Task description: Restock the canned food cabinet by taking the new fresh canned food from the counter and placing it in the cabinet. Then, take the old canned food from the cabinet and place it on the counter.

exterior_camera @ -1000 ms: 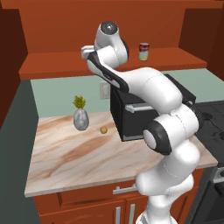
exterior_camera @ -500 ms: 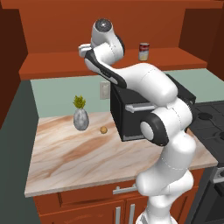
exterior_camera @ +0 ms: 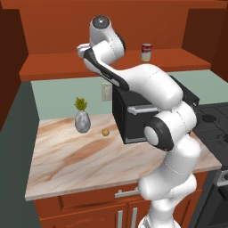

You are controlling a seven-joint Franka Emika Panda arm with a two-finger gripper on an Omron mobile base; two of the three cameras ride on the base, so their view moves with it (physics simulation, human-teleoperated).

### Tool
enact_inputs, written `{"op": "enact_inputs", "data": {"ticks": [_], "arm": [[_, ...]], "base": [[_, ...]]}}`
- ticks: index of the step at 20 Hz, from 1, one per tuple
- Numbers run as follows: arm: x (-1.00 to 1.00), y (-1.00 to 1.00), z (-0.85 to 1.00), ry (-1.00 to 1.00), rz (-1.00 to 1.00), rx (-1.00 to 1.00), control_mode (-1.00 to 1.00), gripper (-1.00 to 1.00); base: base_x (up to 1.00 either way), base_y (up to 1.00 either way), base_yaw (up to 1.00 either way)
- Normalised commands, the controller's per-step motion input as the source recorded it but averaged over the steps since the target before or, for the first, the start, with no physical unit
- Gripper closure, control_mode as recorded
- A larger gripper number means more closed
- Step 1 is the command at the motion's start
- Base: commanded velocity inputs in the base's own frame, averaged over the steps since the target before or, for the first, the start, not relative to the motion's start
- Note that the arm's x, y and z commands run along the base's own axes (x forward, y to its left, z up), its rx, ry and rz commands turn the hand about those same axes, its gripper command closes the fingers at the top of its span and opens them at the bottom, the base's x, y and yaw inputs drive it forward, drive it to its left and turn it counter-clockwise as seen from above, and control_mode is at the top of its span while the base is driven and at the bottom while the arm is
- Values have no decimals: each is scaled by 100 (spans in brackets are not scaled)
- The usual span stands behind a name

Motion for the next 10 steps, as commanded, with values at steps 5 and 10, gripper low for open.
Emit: {"op": "enact_inputs", "data": {"ticks": [5, 10], "arm": [[-100, 36, 0, -24, 6, -6, -100, 100], [-100, 39, 14, -19, 17, -2, -100, 100]], "base": [[0, 0, 0], [0, 0, 0]]}}
